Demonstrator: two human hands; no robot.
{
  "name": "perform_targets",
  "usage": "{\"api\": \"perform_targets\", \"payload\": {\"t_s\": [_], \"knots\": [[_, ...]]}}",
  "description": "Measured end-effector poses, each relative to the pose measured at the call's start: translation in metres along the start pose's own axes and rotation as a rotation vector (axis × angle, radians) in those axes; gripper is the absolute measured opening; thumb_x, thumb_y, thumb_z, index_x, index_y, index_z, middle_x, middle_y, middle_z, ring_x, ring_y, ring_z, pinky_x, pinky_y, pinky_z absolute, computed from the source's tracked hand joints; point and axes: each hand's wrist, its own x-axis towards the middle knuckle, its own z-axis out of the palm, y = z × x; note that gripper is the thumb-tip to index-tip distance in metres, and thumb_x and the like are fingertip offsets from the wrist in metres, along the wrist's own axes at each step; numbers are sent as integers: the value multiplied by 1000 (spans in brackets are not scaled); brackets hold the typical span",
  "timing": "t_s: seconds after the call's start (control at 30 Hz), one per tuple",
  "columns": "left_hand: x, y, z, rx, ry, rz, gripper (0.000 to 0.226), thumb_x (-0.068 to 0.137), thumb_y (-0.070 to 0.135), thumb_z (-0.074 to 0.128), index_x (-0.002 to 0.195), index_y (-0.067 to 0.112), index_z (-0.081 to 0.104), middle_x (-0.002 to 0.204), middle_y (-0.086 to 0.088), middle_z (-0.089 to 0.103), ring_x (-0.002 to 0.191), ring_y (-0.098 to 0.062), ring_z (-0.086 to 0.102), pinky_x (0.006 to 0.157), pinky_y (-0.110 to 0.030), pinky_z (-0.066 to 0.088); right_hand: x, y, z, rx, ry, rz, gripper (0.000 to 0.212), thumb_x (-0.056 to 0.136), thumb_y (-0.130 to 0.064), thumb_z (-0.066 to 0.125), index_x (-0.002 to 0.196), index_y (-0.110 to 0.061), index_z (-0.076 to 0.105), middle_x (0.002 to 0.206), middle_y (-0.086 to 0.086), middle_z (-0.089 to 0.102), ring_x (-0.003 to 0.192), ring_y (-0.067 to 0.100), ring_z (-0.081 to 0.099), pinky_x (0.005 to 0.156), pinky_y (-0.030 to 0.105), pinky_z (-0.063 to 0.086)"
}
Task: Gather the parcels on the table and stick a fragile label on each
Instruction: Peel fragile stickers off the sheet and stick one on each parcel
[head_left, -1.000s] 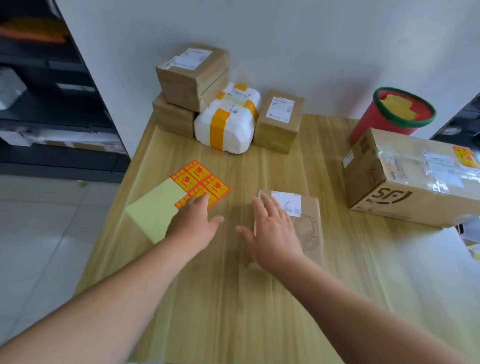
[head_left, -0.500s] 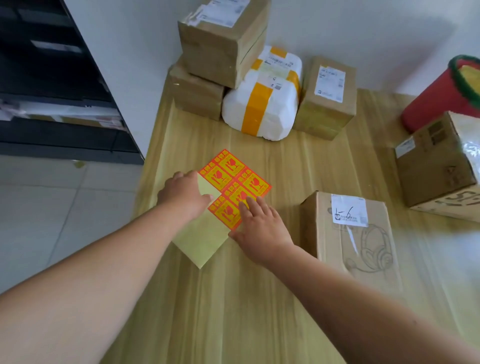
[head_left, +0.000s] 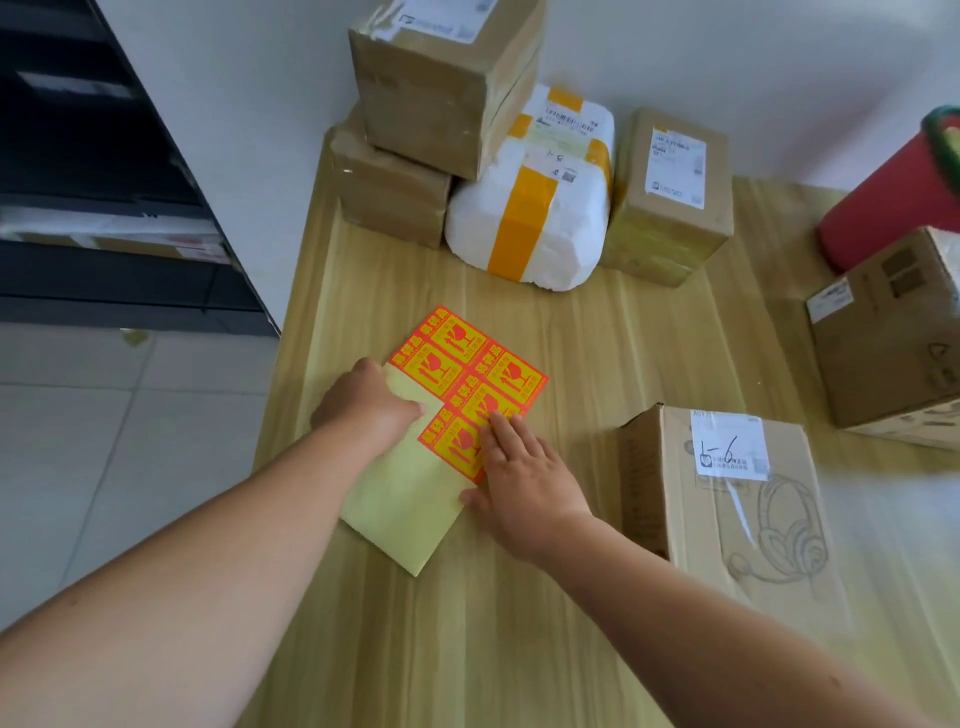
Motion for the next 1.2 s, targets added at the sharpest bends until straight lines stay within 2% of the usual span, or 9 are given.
{"api": "perform_targets", "payload": {"t_s": [0.17, 0.3, 0.43, 0.57, 0.7, 0.77, 0.9, 1.0, 1.2], "knots": [[-3, 2, 4, -3, 18, 5, 66, 73, 50, 73, 127, 19, 50, 134, -10, 37, 129, -30, 30, 101, -45, 39, -3, 4, 2, -35, -18, -23, 77, 98, -55, 30, 153, -15, -7, 159, 4, -18, 147, 22, -15, 119, 39, 1], [-9, 2, 19, 176, -70, 51, 103, 78, 64, 60, 151, 14, 8, 159, -11, 1, 146, -30, -2, 116, -49, 14, -5, 5, 3, -41, -29, -25, 78, 98, -56, 29, 153, -14, -9, 159, 4, -20, 146, 22, -16, 119, 39, 1], [-18, -11, 32, 337, -83, 148, 100, 88, 63, 46, 150, 14, -15, 159, -9, -17, 145, -30, -16, 117, -48, 5, -2, 2, 5, -26, -37, -22, 77, 98, -55, 27, 152, -13, -10, 158, 3, -22, 146, 21, -19, 119, 38, 1], [-22, -16, 33, 249, -67, 209, 95, 90, 57, 47, 151, 14, -13, 160, -8, -8, 147, -29, -7, 118, -45, 7, 3, -1, 6, -2, -32, -37, 77, 98, -55, 26, 152, -14, -9, 158, 2, -22, 145, 20, -21, 119, 37, -1], [-24, -16, 27, -145, 159, 219, 75, 88, 36, 62, 148, 19, 21, 141, -8, 46, 128, -31, 45, 104, -47, 38, 4, -3, 4, -7, -35, -66, 74, 99, -55, 24, 153, -15, -8, 159, 2, -20, 146, 20, -18, 119, 37, -1], [-23, -11, 21, -339, 240, 129, 65, 87, 25, 63, 144, 19, 32, 128, -3, 58, 117, -30, 55, 100, -46, 42, 3, -1, 2, -8, -33, -76, 73, 99, -54, 25, 153, -15, -5, 160, 1, -17, 146, 19, -16, 119, 37, -1], [-18, -5, 8, -636, 161, -17, 26, 79, 5, 54, 103, 7, 62, 88, -6, 63, 77, -25, 55, 68, -30, 44, -4, 2, -5, 24, -12, -80, 72, 99, -52, 28, 154, -15, 0, 161, 1, -9, 148, 18, -10, 120, 36, 1], [-27, -1, -6, -738, 59, 12, 4, 79, -1, 54, 81, 0, 58, 72, -10, 55, 66, -19, 46, 60, -28, 35, -13, -1, -22, 72, 78, -90, 69, 100, -49, 30, 154, -15, 5, 162, 2, 0, 148, 19, -3, 119, 35, 5], [-72, 18, -39, -862, -127, 96, 17, 84, 11, 68, 73, 12, 56, 66, -5, 60, 58, -19, 54, 58, -28, 43, -41, -9, -81, 309, 421, -133, 54, 98, -36, 47, 147, -18, 34, 153, 1, 32, 139, 22, 32, 108, 33, 30]]}}
